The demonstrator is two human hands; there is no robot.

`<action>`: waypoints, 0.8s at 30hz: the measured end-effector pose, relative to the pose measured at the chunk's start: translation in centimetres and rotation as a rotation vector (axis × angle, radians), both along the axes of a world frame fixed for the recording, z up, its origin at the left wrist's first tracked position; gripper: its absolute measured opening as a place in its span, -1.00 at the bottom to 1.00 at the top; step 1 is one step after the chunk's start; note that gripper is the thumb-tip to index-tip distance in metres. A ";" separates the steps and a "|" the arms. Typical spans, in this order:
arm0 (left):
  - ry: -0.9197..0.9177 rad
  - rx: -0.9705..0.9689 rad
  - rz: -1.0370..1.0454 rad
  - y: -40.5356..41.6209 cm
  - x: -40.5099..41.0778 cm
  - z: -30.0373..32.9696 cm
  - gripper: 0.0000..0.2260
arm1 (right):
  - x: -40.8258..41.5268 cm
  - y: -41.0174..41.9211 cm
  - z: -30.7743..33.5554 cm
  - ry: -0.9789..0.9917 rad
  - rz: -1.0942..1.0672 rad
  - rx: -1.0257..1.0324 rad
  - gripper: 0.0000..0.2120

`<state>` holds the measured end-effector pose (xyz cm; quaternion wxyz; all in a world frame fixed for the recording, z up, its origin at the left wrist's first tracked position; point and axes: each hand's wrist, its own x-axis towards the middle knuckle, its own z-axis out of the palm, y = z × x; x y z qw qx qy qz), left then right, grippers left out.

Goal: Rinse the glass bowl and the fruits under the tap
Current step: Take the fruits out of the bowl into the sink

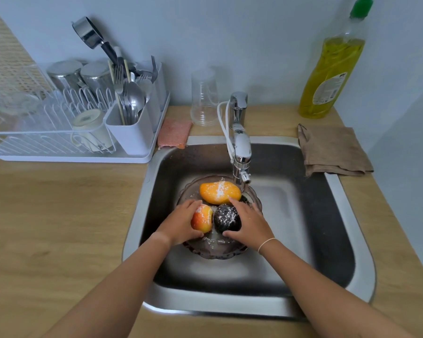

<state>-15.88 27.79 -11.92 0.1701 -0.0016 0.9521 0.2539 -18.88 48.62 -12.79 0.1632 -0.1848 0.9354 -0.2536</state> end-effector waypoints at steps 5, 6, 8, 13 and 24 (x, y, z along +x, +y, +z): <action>0.028 -0.029 0.008 -0.2 -0.1 -0.2 -0.21 | -0.1 -0.2 -0.5 0.012 -0.007 -0.008 -0.17; 0.042 -0.025 0.020 -0.2 -0.1 -0.3 -0.23 | -0.1 -0.2 -0.5 0.007 -0.014 -0.021 -0.18; 0.069 -0.015 0.043 -0.3 -0.1 -0.1 -0.25 | -0.2 -0.2 -0.7 -0.002 -0.019 -0.037 -0.19; 0.082 0.017 0.057 0.5 0.1 -0.2 -0.27 | -0.4 0.9 -1.0 0.018 -0.022 -0.068 -0.21; 0.143 0.145 -0.059 5.6 -1.0 2.3 -0.29 | -4.2 7.3 3.0 0.127 -0.279 -0.224 -0.26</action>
